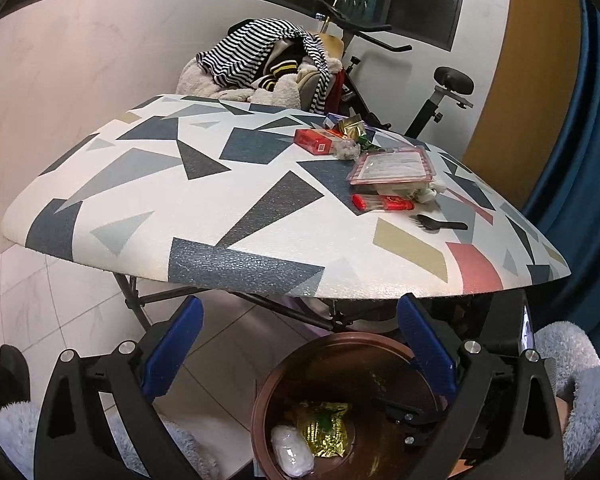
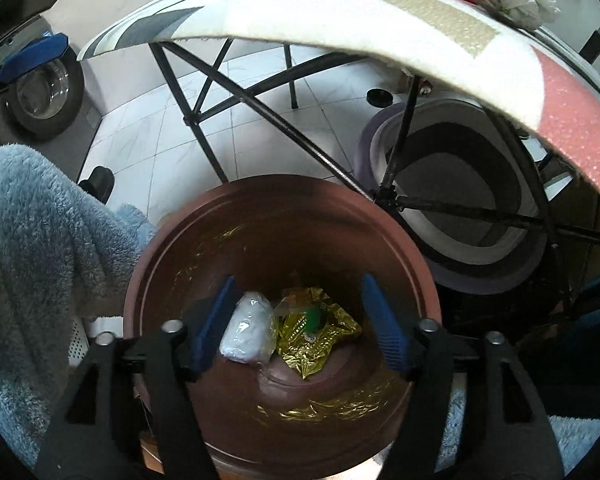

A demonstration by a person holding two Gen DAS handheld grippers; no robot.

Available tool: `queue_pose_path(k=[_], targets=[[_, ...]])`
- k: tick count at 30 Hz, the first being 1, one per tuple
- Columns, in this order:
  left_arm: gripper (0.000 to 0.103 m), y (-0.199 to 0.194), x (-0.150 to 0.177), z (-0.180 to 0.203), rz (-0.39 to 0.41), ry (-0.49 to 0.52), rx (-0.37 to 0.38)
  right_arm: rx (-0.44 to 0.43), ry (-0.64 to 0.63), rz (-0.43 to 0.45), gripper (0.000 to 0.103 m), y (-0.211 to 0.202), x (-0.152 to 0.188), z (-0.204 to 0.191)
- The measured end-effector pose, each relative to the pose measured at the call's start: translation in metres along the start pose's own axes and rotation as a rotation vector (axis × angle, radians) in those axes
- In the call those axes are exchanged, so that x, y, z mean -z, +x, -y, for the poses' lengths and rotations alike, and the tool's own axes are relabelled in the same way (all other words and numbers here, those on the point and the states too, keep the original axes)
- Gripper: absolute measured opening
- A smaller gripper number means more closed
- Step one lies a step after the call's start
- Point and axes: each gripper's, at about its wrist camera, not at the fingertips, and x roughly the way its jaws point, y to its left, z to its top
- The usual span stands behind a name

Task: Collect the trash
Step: 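Lower the green frog into the brown bin and open the right gripper, then grasp the pink card package with the right gripper and lift it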

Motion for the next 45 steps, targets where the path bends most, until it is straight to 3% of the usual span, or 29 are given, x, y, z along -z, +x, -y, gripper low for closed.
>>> queue_pose_path(k=[3, 6, 15, 23, 28, 36, 40, 45], targets=[[0.095, -0.001, -0.001, -0.003, 0.006, -0.014, -0.003, 0.020, 0.009, 0.040, 0.093, -0.010, -0.001, 0.002], [0.095, -0.003, -0.002, -0.006, 0.013, -0.028, -0.005, 0.031, 0.014, 0.085, 0.097, -0.019, -0.004, 0.005], [0.096, -0.007, -0.004, -0.009, 0.047, -0.036, -0.007, 0.096, -0.004, 0.284, 0.097, -0.064, -0.012, 0.009], [0.096, -0.005, -0.007, -0.003, 0.053, -0.017, 0.000, 0.185, 0.118, 0.418, 0.097, -0.096, -0.022, 0.033], [0.096, 0.001, -0.015, 0.001, 0.037, -0.006, 0.002, 0.105, 0.207, 0.423, 0.097, -0.102, -0.028, 0.060], [0.096, 0.014, -0.045, 0.001, 0.016, -0.046, 0.054, 0.089, 0.308, 0.475, 0.097, -0.120, -0.048, 0.101], [0.096, 0.023, -0.066, 0.003, 0.014, -0.033, 0.066, 0.093, 0.335, 0.418, 0.097, -0.122, -0.079, 0.131], [0.096, 0.041, -0.098, -0.001, 0.003, -0.029, 0.076, 0.022, 0.410, 0.404, 0.097, -0.115, -0.121, 0.163]])
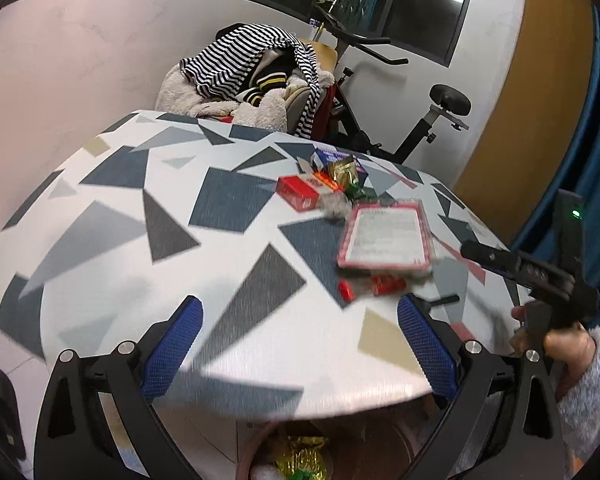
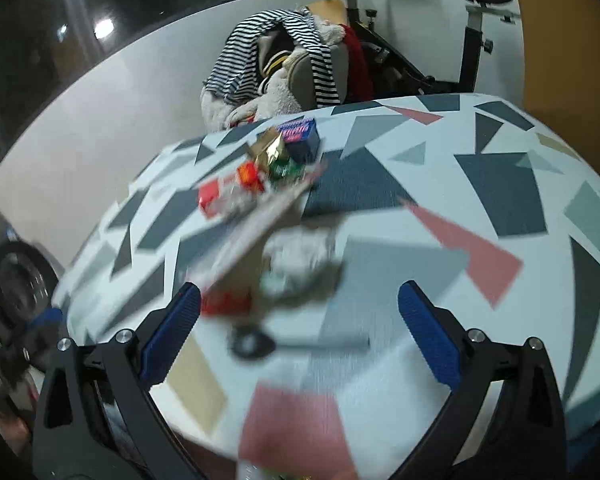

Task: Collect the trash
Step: 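Grasp the pink card package with the right gripper and lift it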

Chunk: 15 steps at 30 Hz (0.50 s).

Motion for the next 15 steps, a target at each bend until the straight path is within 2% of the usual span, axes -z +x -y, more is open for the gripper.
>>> queue_pose_path(k=[4, 10, 13, 14, 15], targets=[[0.095, 0.016, -0.025, -0.007, -0.007, 0.006, -0.003, -0.109, 0.108, -0.101, 0.097, 0.043, -0.037, 0.012], [0.095, 0.037, -0.050, -0.019, -0.050, -0.018, -0.003, -0.150, 0.193, -0.166, 0.087, 0.085, -0.060, 0.015], [0.095, 0.049, -0.056, -0.023, -0.079, -0.037, 0.012, -0.169, 0.249, -0.199, 0.078, 0.106, -0.064, 0.019], [0.095, 0.052, -0.057, -0.024, -0.087, -0.042, 0.017, -0.175, 0.259, -0.207, 0.072, 0.109, -0.065, 0.020], [0.092, 0.057, -0.058, -0.024, -0.098, -0.052, 0.030, -0.181, 0.265, -0.211, 0.061, 0.111, -0.066, 0.021]])
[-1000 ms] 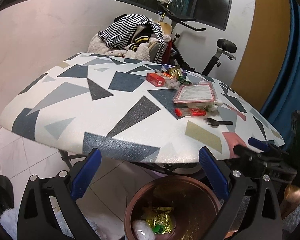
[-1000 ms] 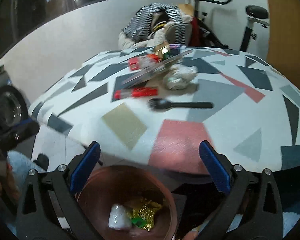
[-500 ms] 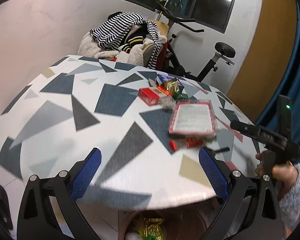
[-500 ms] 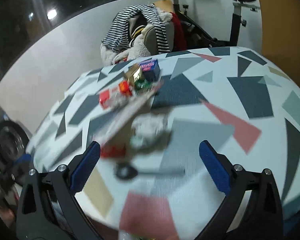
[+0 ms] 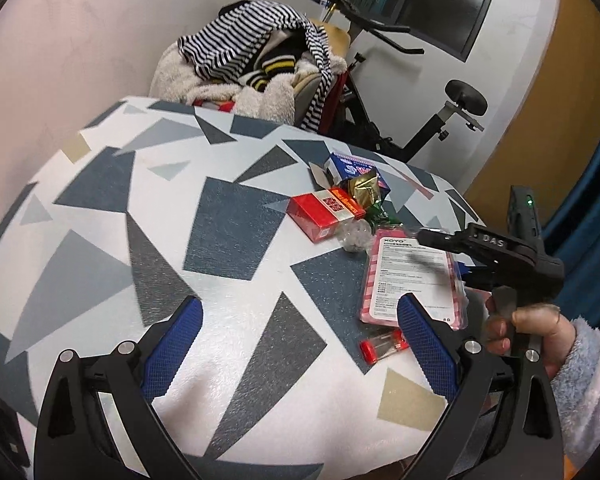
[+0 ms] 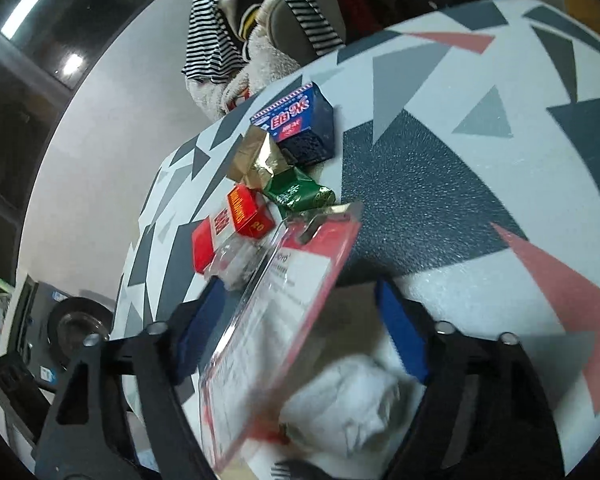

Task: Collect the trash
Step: 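Grasp the pink card package with the right gripper and lift it, then grasp the clear plastic wrap with the left gripper while the right gripper holds the pink package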

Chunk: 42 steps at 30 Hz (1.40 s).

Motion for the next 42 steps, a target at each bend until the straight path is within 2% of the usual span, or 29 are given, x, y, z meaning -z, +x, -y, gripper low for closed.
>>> queue_pose_path(k=[1, 3, 6, 10, 13, 16, 23, 26, 32, 34, 35, 37, 42], targets=[[0.088, 0.003, -0.001, 0.000, -0.008, -0.006, 0.010, -0.011, 0.008, -0.006, 0.053, 0.003, -0.002, 0.001], [0.081, 0.012, -0.004, 0.001, -0.036, -0.023, 0.036, -0.038, 0.033, -0.022, 0.022, 0.005, -0.004, 0.003], [0.067, 0.023, -0.009, 0.004, -0.065, -0.030, 0.060, -0.086, 0.061, -0.001, 0.021, -0.007, -0.003, 0.002], [0.056, 0.037, -0.019, 0.012, -0.090, -0.038, 0.092, -0.093, 0.045, 0.062, 0.020, -0.034, -0.003, -0.007], [0.052, 0.047, -0.026, 0.021, -0.105, -0.034, 0.108, -0.063, 0.002, 0.138, 0.019, -0.057, -0.004, -0.015], [0.052, 0.058, -0.030, 0.033, -0.122, -0.014, 0.121, -0.007, -0.102, 0.271, 0.019, -0.091, -0.003, -0.030], [0.052, 0.105, -0.038, 0.052, -0.184, -0.002, 0.114, 0.112, -0.208, 0.391, 0.018, -0.133, -0.006, -0.032], [0.052, 0.127, -0.040, 0.059, -0.209, 0.018, 0.089, 0.155, -0.228, 0.421, 0.018, -0.146, -0.006, -0.027], [0.043, 0.157, -0.047, 0.070, -0.243, 0.055, 0.027, 0.183, -0.237, 0.438, 0.018, -0.162, 0.004, -0.013], [0.026, 0.165, -0.046, 0.072, -0.259, 0.062, 0.006, 0.187, -0.237, 0.438, 0.018, -0.163, 0.007, -0.010], [0.025, 0.166, -0.046, 0.072, -0.259, 0.064, 0.003, 0.187, -0.234, 0.437, 0.018, -0.164, 0.009, -0.007], [0.017, 0.164, -0.046, 0.073, -0.252, 0.082, -0.013, 0.186, -0.231, 0.434, 0.018, -0.164, 0.011, -0.006], [0.013, 0.143, -0.041, 0.075, -0.227, 0.117, 0.003, 0.188, -0.226, 0.430, 0.018, -0.168, 0.021, -0.004]])
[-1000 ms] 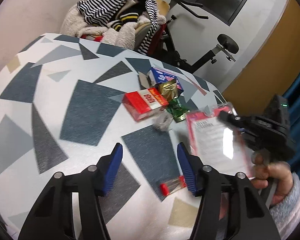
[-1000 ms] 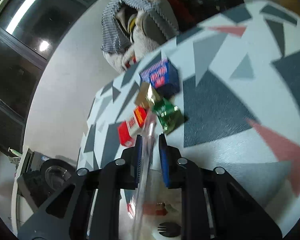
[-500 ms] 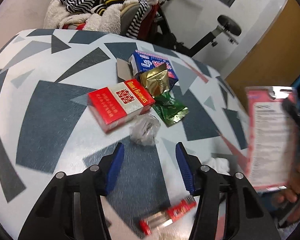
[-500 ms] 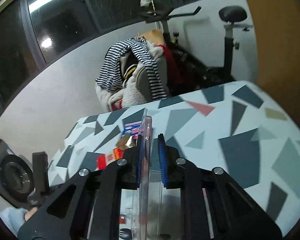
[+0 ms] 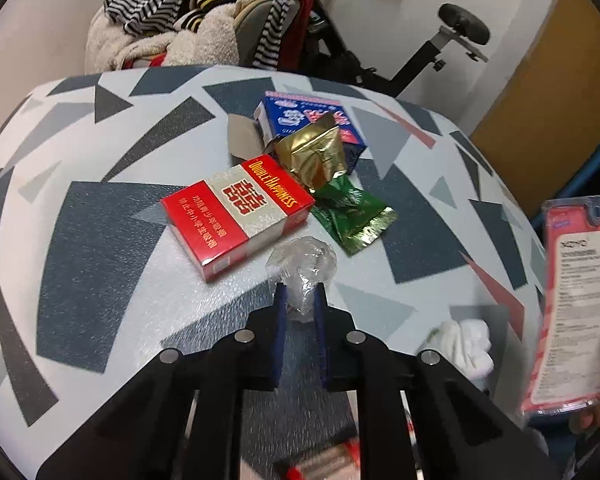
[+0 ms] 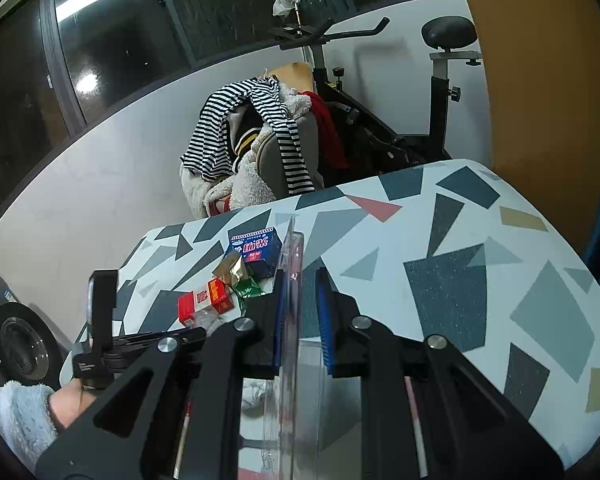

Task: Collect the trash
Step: 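Grasp the clear plastic wrap with the left gripper while the right gripper holds the pink package, then lower both held items into the brown bin and open both grippers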

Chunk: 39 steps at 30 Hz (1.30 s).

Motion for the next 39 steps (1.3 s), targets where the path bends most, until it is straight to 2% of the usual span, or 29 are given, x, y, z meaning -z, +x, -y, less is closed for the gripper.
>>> queue_pose_path(k=[9, 19, 29, 39], targets=[[0.013, -0.085, 0.035, 0.013, 0.090, 0.075, 0.043, -0.018, -0.037, -0.012, 0.018, -0.021, 0.019, -0.023], [0.013, -0.168, 0.124, 0.017, 0.141, 0.087, 0.074, -0.072, -0.099, -0.058, 0.018, -0.060, 0.063, -0.063], [0.013, -0.200, 0.206, 0.022, 0.148, 0.124, 0.056, -0.112, -0.202, -0.188, 0.018, -0.080, 0.142, -0.100], [0.013, -0.195, 0.241, 0.015, 0.141, 0.134, 0.019, -0.125, -0.296, -0.383, 0.018, -0.047, 0.230, -0.120]])
